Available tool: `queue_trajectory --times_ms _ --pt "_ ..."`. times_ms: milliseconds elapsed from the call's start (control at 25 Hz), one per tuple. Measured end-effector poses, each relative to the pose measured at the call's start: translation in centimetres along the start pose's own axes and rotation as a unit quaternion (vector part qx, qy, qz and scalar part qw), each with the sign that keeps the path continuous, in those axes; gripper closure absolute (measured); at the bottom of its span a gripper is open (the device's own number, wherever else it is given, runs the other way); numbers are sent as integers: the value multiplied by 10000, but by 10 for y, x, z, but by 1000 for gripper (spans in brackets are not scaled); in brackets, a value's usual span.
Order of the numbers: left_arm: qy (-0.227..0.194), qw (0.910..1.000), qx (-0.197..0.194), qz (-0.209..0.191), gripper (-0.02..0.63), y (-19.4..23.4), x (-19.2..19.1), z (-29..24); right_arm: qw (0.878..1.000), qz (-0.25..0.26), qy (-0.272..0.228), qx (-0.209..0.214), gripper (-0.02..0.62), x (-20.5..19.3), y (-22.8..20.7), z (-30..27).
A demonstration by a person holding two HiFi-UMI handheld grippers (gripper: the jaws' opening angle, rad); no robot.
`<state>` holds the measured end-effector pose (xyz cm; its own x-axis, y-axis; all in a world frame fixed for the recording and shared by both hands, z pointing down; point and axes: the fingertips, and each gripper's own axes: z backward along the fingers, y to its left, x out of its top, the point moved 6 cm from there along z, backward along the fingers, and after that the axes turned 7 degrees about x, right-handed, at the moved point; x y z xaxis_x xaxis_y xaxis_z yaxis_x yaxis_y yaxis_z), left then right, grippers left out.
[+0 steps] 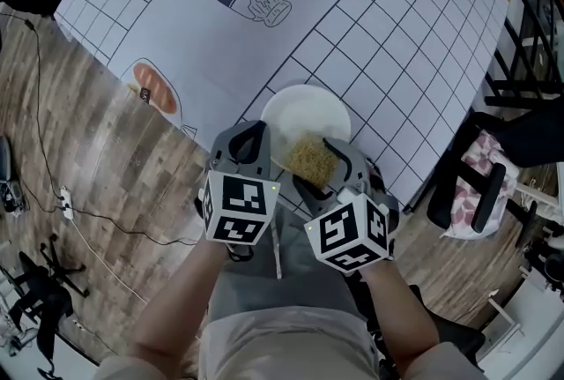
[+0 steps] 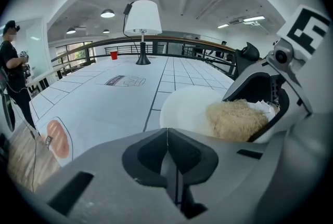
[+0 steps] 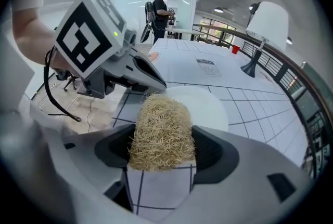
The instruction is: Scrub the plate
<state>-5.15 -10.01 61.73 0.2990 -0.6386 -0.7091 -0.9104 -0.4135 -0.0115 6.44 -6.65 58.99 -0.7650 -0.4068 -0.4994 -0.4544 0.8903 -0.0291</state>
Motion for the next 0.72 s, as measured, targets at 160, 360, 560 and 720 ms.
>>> queue_trajectory --times_ms 160,360,560,720 --pt "-29 10000 -51 68 591 1 1 0 9987 -300 178 -381 275 -28 -26 17" --pt "51 9997 -242 71 591 4 8 1 9946 -509 279 -855 275 -46 -51 36" --pt "7 9997 -216 125 591 11 27 19 9914 -695 12 -1110 275 -39 -61 62" --pt "-331 9992 -117 195 591 19 60 43 9892 -816 -382 -1156 275 -20 -66 87"
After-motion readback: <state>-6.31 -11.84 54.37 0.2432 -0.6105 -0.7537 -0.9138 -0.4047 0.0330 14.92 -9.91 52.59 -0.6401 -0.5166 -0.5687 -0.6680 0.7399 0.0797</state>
